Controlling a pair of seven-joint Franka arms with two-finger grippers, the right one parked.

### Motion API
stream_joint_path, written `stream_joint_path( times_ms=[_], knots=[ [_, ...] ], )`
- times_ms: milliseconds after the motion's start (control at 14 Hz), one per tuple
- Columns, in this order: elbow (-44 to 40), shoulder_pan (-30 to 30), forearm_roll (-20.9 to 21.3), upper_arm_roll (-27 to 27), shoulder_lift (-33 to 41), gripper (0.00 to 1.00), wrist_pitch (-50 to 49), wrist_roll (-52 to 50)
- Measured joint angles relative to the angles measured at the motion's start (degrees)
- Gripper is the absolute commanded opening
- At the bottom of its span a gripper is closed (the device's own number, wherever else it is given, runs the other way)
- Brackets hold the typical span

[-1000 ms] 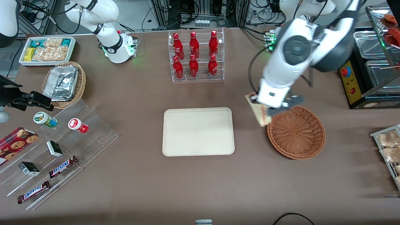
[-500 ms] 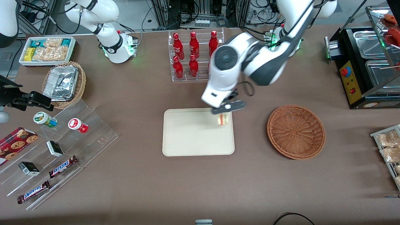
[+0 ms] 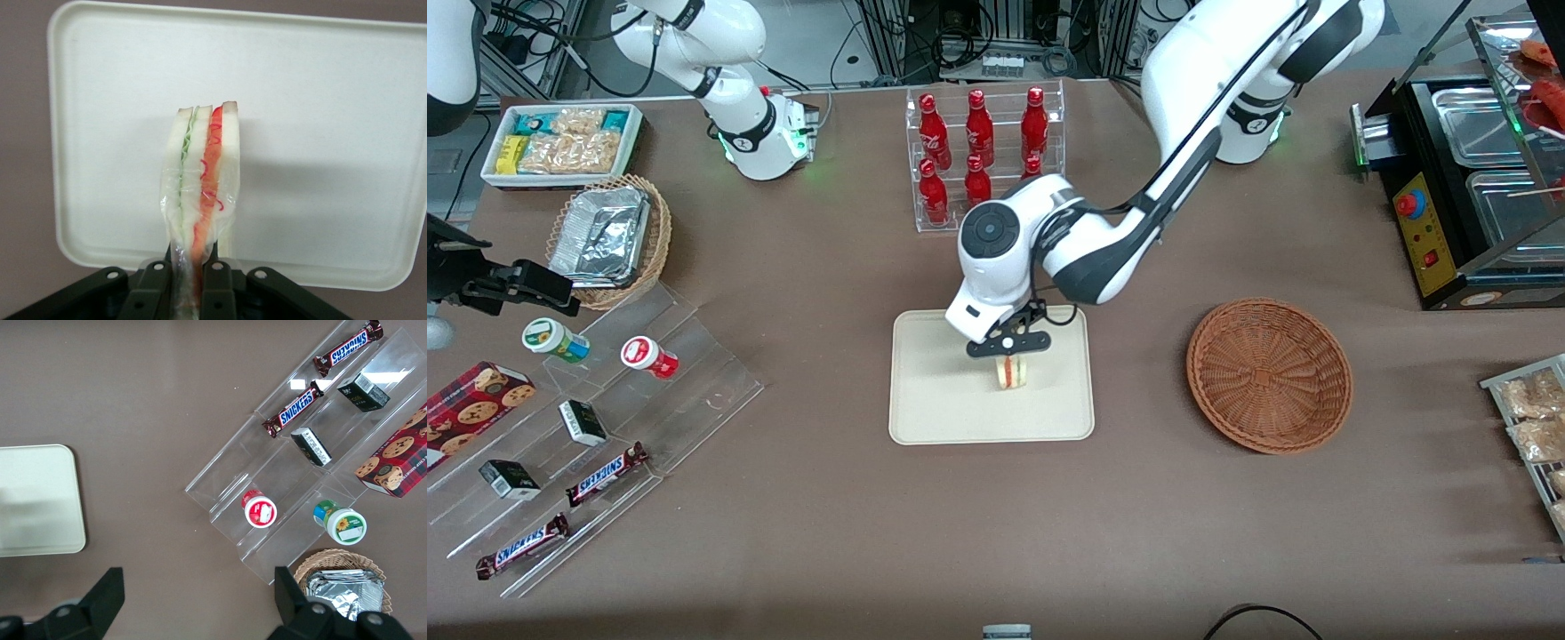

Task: Place sandwich from basket to tray
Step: 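Lower the sandwich onto the cream tray and open the left gripper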

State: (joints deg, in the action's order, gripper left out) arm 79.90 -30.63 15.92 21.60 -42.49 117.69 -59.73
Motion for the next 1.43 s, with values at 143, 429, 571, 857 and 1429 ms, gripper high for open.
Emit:
stream_joint_path(
  times_ms=[143, 429, 571, 857, 1429],
  knots=[
    [-0.2, -1.1, 1.7, 0.0, -1.9, 0.0, 1.8, 0.0],
    [-1.2, -1.5, 2.8, -0.1, -3.9, 0.0, 3.6, 0.0],
    [-1.9, -1.6, 2.8, -0.3, -4.4, 0.09, 4.0, 0.0],
    [-3.1, -1.7, 2.8, -1.1, -5.2, 0.98, 4.0, 0.0],
    [-7.1, -1.8, 2.9, -1.2, -2.3, 0.99, -1.9, -3.4]
  ],
)
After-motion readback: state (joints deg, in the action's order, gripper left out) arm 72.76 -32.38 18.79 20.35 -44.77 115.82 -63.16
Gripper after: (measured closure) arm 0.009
